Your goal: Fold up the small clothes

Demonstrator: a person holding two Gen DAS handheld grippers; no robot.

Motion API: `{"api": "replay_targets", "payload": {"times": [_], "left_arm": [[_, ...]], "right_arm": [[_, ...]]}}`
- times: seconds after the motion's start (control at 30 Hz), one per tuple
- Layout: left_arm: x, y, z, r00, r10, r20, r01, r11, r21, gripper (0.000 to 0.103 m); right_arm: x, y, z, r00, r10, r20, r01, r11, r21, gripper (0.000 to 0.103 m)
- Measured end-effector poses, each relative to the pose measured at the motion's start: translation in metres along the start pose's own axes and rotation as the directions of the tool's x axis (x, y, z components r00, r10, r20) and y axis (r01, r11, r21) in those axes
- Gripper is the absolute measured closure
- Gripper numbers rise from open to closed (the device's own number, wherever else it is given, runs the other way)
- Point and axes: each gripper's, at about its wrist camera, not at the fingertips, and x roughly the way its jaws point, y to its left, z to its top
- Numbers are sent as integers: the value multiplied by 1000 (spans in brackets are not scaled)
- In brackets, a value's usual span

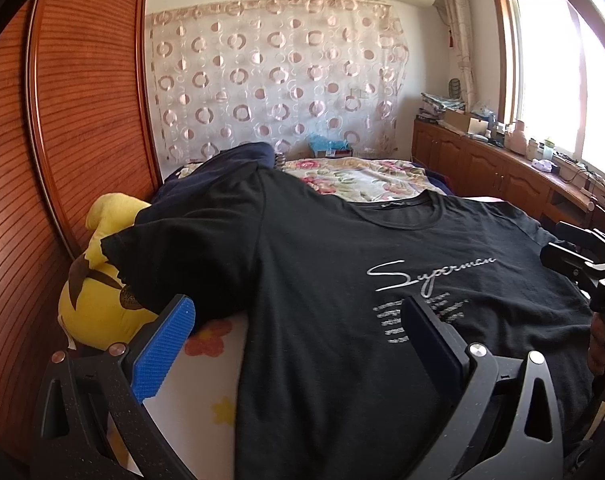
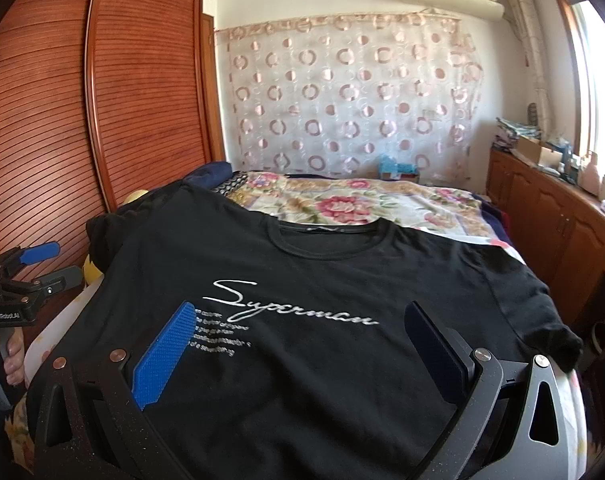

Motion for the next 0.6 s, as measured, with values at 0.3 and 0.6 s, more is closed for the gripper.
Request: {"api": "replay_targets", "payload": {"times": [0.3,0.6], "left_arm": [[24,54,11,999,11,-52,-15,997,-72,42],[44,122,30,995,36,-93,-54,979,-198,42]], "right_arm": [[29,-16,19,993,99,-63,-101,994,-42,0],[73,-29,43,979,158,-132,-169,982,-79,0]]}}
